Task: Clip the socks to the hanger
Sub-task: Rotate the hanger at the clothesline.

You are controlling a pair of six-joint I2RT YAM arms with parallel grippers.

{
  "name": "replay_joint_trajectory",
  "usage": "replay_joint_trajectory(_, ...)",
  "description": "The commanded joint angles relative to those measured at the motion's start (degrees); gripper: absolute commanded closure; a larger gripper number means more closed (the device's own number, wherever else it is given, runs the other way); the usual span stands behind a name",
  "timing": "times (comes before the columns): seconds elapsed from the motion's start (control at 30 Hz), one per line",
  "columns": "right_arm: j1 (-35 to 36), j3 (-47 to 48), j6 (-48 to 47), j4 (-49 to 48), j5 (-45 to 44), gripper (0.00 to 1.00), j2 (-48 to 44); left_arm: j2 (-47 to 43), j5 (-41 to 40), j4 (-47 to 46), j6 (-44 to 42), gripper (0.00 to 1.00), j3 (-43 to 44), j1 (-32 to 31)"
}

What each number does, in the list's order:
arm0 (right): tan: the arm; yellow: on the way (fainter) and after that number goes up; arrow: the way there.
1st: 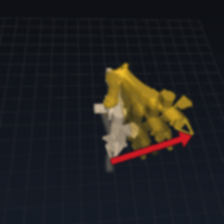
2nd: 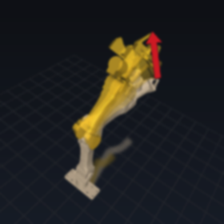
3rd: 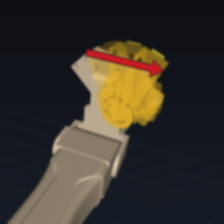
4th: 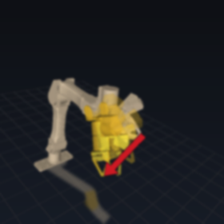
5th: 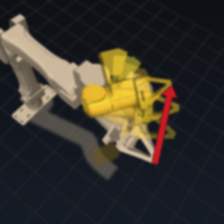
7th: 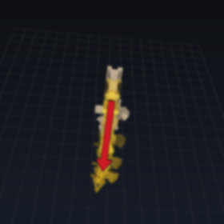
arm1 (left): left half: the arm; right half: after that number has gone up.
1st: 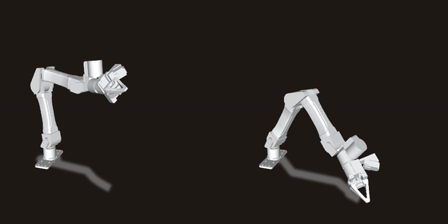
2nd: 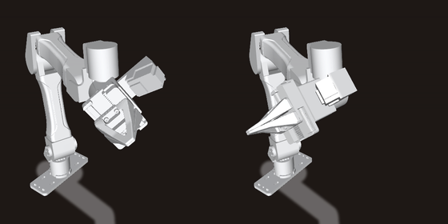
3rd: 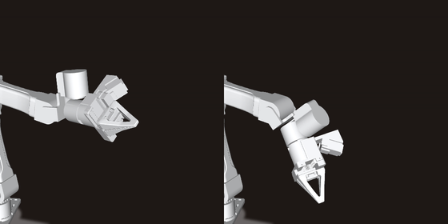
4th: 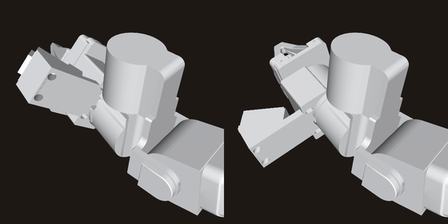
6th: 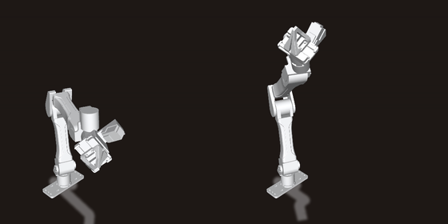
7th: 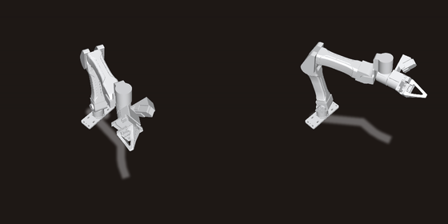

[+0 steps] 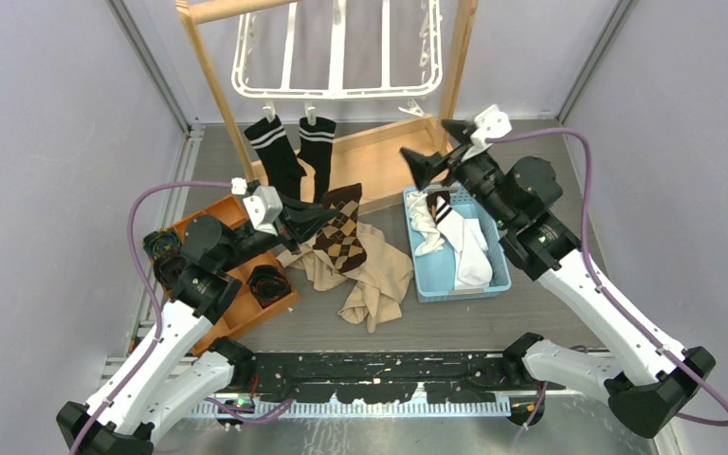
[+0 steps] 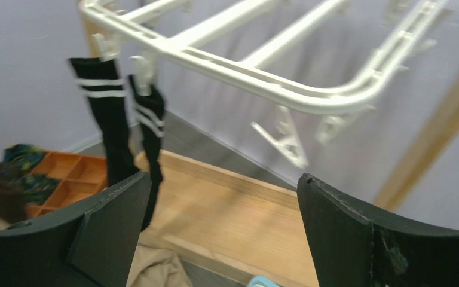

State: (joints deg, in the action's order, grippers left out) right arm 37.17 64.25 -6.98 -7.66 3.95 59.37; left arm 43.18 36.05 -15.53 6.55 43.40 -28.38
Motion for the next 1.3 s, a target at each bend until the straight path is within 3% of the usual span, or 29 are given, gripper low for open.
replay_joint_trajectory(0.0,-8.05,0.09,4.29,-4.35,-2.27,0.04,-1.92,-1.66,-2.49,-1.17,-0.84,1.0,-0.86,-0.1)
replay_joint_trajectory(0.07,-11.44,0.58,6.34,-5.33,-3.18,0.07,-1.54,-1.86,-3.68,-1.4,-0.68,1.0,-1.3,-0.1)
replay_joint_trajectory(0.37,-18.16,6.5,9.73,-6.93,-11.69,0.49,3.08,2.59,-5.82,-6.04,-0.35,1.0,-0.72,-0.1)
replay_joint_trajectory(0.53,-22.31,13.3,13.77,-5.07,-10.42,0.59,9.8,7.43,-5.88,-10.99,0.13,1.0,0.78,-0.1)
replay_joint_trajectory(0.83,-27.78,26.15,20.15,-3.79,1.06,0.6,22.95,15.46,-6.68,-17.46,0.49,1.0,4.61,-0.1)
replay_joint_trajectory(1.27,-29.66,37.12,21.94,-2.29,12.16,0.56,34.32,18.9,-14.4,-16.37,-2.5,1.0,7.21,-0.1)
